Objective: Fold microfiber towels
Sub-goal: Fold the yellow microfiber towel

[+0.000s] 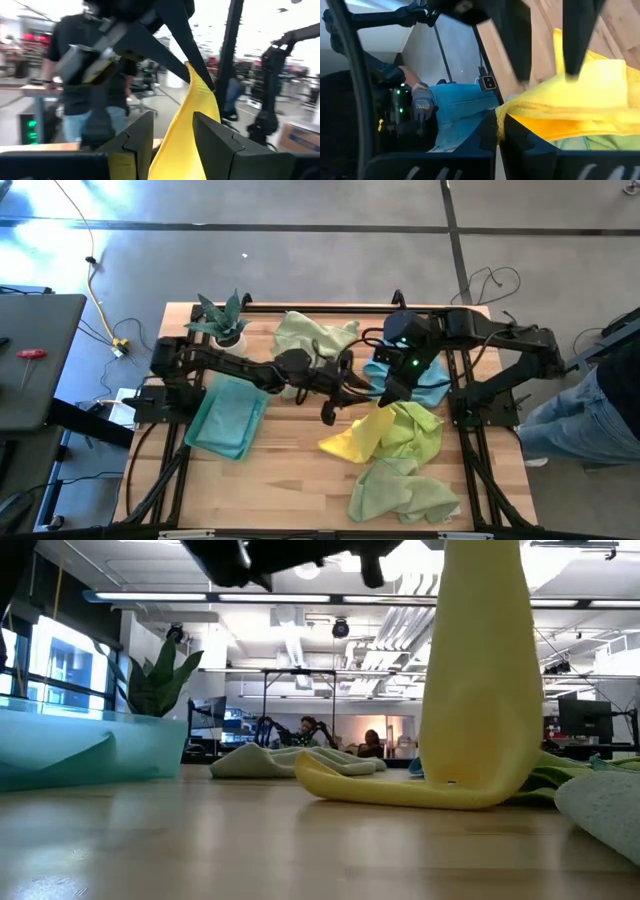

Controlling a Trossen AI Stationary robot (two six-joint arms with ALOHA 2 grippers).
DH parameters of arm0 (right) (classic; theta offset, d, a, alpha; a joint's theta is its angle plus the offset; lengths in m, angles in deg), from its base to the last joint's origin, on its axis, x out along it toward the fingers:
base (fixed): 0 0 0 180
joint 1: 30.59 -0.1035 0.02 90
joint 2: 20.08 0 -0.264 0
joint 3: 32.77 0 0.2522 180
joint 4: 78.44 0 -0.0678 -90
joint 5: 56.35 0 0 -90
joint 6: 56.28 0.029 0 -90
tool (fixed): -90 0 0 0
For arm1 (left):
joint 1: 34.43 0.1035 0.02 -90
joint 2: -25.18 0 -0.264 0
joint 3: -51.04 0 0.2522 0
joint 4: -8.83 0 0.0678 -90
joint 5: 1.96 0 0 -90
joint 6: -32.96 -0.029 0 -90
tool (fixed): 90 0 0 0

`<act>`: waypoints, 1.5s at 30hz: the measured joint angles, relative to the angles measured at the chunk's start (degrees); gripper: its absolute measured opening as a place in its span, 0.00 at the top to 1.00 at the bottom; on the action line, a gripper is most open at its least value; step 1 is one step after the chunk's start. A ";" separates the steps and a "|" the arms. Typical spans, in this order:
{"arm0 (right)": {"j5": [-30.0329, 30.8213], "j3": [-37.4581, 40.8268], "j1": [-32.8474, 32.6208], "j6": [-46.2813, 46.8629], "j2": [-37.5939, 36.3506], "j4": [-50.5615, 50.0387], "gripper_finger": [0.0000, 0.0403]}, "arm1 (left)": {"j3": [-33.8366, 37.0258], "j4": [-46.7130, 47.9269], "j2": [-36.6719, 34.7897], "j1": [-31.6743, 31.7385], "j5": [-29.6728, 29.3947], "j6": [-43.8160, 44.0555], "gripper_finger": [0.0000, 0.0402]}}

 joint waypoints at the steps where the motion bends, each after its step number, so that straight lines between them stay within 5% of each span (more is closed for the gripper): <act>1: -0.35 0.00 0.01 -0.15 0.21 -0.07 1.00 | -0.97 0.05 0.64 0.00 0.97 0.02 0.69; 8: 0.26 0.00 -0.03 -5.83 0.23 -4.34 1.00 | -4.80 0.74 1.51 0.22 7.63 -1.43 0.69; 19: -2.62 0.00 -0.52 -17.09 0.21 2.55 1.00 | -5.65 2.19 1.53 1.20 7.41 -5.57 0.69; 31: -3.22 0.00 -0.82 -17.80 0.21 3.58 1.00 | -5.65 2.19 1.53 1.47 16.62 -2.58 0.69; 39: -3.37 0.02 -1.57 -17.19 0.21 6.66 1.00 | -5.67 2.14 1.53 1.83 12.81 -5.01 0.69; 45: -2.25 0.02 -2.45 -16.18 0.18 7.98 1.00 | -8.31 4.40 1.44 1.62 18.25 -4.36 0.69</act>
